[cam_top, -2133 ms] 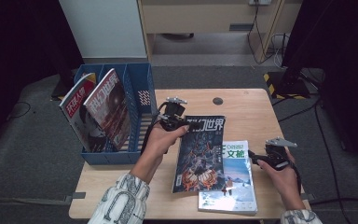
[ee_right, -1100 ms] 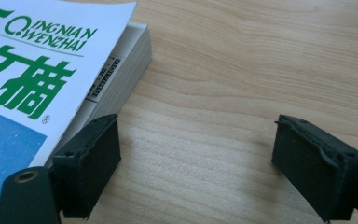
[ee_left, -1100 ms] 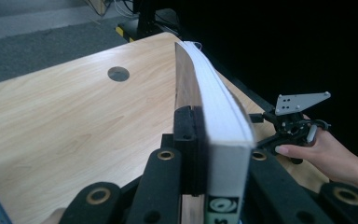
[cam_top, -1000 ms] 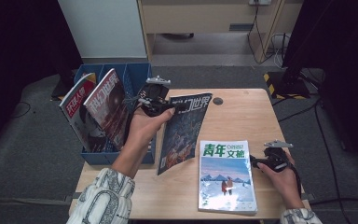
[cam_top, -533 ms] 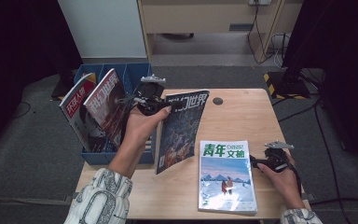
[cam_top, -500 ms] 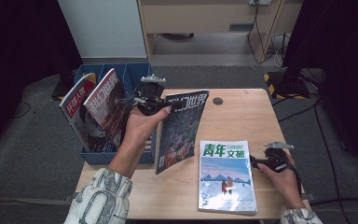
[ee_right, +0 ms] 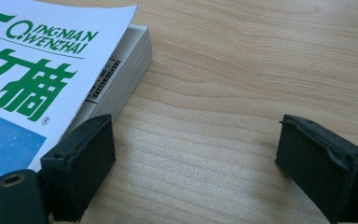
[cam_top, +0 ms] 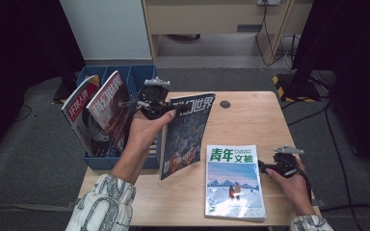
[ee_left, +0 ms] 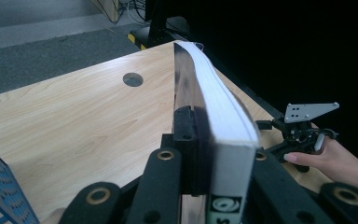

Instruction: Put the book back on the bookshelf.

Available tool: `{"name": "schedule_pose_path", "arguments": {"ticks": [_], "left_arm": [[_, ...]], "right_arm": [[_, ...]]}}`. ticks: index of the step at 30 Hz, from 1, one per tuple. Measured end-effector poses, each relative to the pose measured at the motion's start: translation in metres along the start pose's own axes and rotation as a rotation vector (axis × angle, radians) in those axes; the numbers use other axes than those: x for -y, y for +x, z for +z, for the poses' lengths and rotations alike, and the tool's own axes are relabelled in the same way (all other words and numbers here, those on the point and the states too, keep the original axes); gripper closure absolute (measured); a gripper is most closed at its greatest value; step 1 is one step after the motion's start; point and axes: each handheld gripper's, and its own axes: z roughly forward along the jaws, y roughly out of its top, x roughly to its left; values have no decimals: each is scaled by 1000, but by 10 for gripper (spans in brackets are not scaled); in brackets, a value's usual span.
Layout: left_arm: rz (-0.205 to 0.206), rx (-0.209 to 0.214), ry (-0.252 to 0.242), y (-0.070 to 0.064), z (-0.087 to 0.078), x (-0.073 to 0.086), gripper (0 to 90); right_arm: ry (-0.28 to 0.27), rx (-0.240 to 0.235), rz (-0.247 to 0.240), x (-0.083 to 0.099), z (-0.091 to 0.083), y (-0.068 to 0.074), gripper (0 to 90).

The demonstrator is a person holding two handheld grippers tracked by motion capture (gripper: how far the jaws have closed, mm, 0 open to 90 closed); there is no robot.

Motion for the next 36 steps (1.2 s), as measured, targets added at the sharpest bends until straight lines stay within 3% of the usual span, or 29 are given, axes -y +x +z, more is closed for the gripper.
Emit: {"name": "schedule_pose_path", "arguments": {"ticks": [9,21,36], "left_arm": [[-5,-10,-14,1,-9,-1,822],[-4,-23,-57,0,-37,-14,822],[-16,-56,-92,8,-73,-20,822]], "right_arm": [[-3,1,-1,0,0,0,116],[-4,3,7,0,0,0,116],[-4,5,12,1,0,1,116]]}}
